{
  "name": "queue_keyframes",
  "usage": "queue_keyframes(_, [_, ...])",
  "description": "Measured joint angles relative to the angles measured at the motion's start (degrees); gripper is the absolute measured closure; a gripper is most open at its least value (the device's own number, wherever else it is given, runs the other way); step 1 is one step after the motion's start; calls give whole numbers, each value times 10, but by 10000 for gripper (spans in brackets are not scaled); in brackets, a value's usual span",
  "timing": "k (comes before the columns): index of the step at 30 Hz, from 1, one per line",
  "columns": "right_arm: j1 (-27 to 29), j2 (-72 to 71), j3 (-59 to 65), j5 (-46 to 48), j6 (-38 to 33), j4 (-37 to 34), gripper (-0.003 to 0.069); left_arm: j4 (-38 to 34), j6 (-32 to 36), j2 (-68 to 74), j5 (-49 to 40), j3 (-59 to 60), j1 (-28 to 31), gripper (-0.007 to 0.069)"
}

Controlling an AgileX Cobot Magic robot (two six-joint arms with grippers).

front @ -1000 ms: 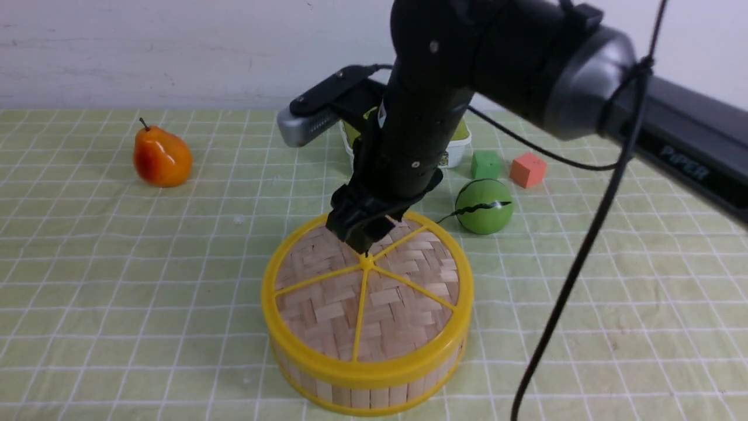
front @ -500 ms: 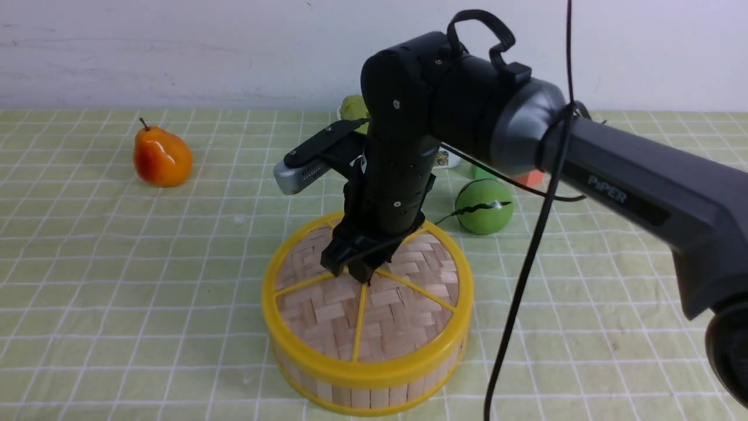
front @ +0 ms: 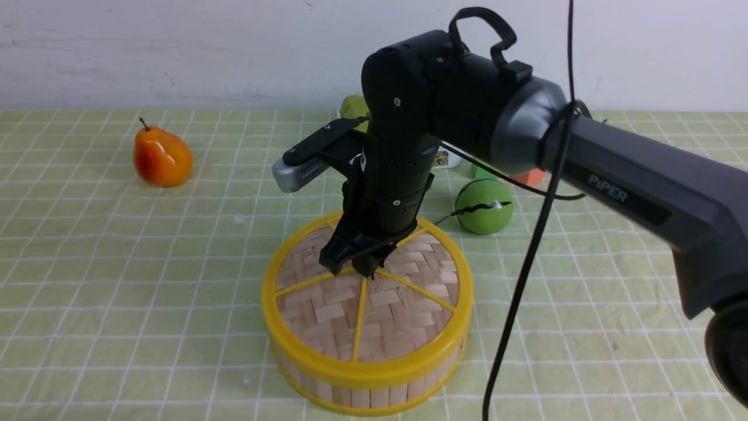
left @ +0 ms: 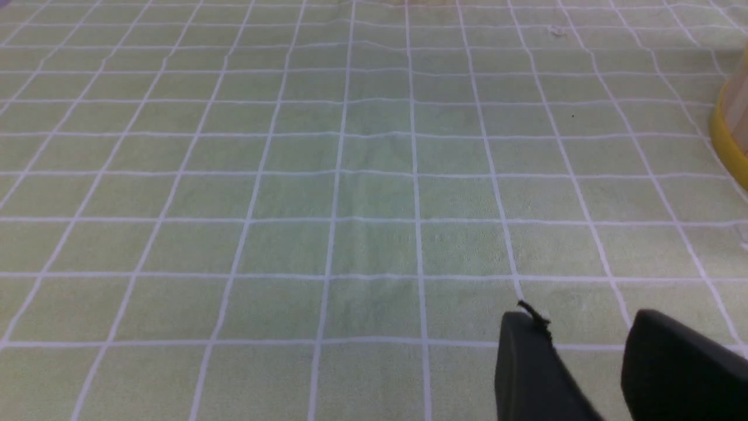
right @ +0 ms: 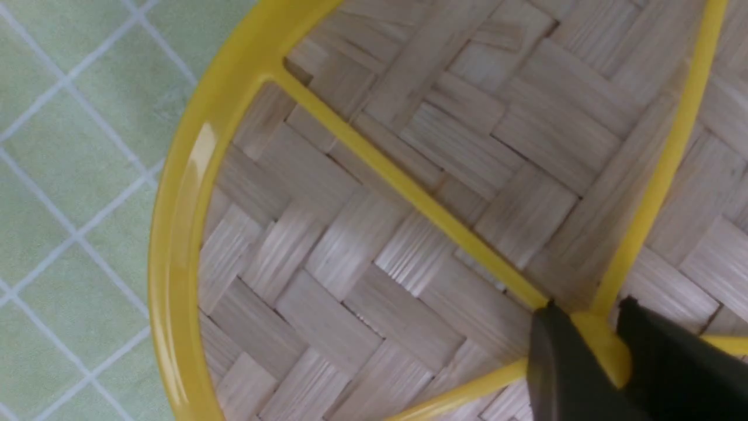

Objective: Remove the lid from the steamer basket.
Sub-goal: Use the right arm to lift the lid of the steamer, then use the right arm to place the steamer lid on the table

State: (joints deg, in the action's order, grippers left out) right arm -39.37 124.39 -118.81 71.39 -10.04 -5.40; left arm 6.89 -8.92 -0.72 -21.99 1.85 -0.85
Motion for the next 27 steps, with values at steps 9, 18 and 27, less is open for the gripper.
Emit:
queue_keyframes(9, [1,-89,-54,3,-13,10,576,0,0,0,0,0,0,386])
queue_keyframes(18, [73,-302,67,5,-11,41,576,0,0,0,0,0,0,386])
queue_keyframes(27, [207,-375,336,-19,-9,48,576,0,0,0,0,0,0,386])
